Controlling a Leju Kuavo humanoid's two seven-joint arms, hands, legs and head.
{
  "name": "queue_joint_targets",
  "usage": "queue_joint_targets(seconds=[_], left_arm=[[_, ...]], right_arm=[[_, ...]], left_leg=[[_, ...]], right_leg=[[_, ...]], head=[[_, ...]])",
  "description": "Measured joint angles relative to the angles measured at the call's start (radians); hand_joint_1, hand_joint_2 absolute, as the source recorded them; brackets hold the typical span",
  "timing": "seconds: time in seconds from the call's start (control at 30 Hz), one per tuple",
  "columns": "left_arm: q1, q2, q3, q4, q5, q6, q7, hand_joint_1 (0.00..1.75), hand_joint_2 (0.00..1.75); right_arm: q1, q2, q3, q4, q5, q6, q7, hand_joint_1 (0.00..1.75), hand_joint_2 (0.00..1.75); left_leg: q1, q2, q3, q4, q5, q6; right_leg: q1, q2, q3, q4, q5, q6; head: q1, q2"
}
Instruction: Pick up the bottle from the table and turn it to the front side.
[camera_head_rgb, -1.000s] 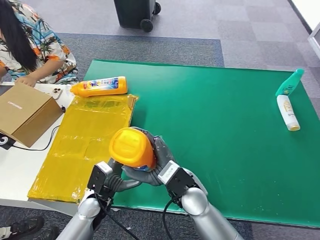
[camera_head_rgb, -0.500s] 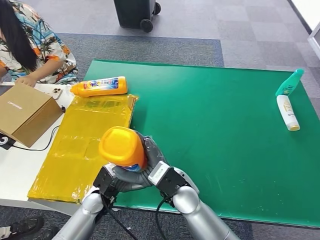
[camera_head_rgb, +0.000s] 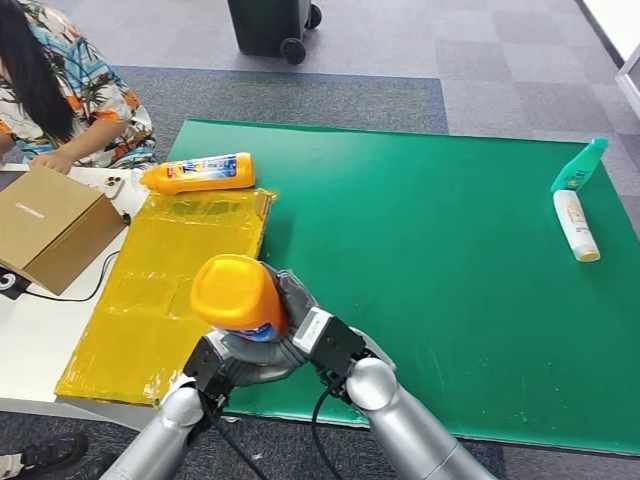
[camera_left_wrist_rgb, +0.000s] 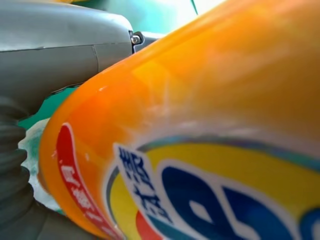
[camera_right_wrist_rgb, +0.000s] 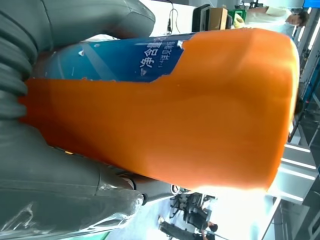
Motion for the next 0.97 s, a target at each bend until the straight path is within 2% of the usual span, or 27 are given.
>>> queue_joint_targets(seconds=[0.33, 0.37, 0.47, 0.5, 0.67, 0.97], left_arm=[[0.016, -0.007, 0.012, -0.001, 0.031, -0.006, 0.004, 1.75, 1.75], [0.017, -0.008, 0.013, -0.001, 0.033, -0.004, 0.006, 1.75, 1.75], [0.020, -0.009, 0.016, -0.005, 0.035, 0.004, 0.010, 1.75, 1.75], [0.021, -0.009, 0.018, -0.007, 0.035, 0.007, 0.012, 1.75, 1.75], [0.025, -0.010, 0.031, -0.029, 0.038, 0.034, 0.025, 1.75, 1.75], [0.052, -0.039, 0.081, -0.128, 0.098, 0.118, 0.026, 1.75, 1.75]], right_arm=[[0.003, 0.000, 0.002, 0.007, 0.009, 0.003, -0.009, 1.75, 1.75], [0.004, 0.000, 0.002, 0.007, 0.009, 0.003, -0.009, 1.52, 1.75], [0.008, 0.000, 0.002, 0.007, 0.009, 0.003, -0.009, 0.24, 1.75], [0.009, 0.000, 0.002, 0.007, 0.009, 0.003, -0.009, 0.03, 1.75], [0.023, 0.000, -0.003, 0.004, 0.004, -0.007, -0.007, 0.00, 1.75], [0.080, 0.000, -0.011, -0.047, 0.009, -0.102, -0.009, 0.00, 1.75]], left_leg=[[0.000, 0.000, 0.000, 0.000, 0.000, 0.000], [0.000, 0.000, 0.000, 0.000, 0.000, 0.000], [0.000, 0.000, 0.000, 0.000, 0.000, 0.000], [0.000, 0.000, 0.000, 0.000, 0.000, 0.000], [0.000, 0.000, 0.000, 0.000, 0.000, 0.000], [0.000, 0.000, -0.001, 0.000, 0.000, 0.000]], right_leg=[[0.000, 0.000, 0.000, 0.000, 0.000, 0.000], [0.000, 0.000, 0.000, 0.000, 0.000, 0.000], [0.000, 0.000, 0.000, 0.000, 0.000, 0.000], [0.000, 0.000, 0.000, 0.000, 0.000, 0.000], [0.000, 0.000, 0.000, 0.000, 0.000, 0.000], [0.000, 0.000, 0.000, 0.000, 0.000, 0.000]], head=[[0.000, 0.000], [0.000, 0.000], [0.000, 0.000], [0.000, 0.000], [0.000, 0.000], [0.000, 0.000]])
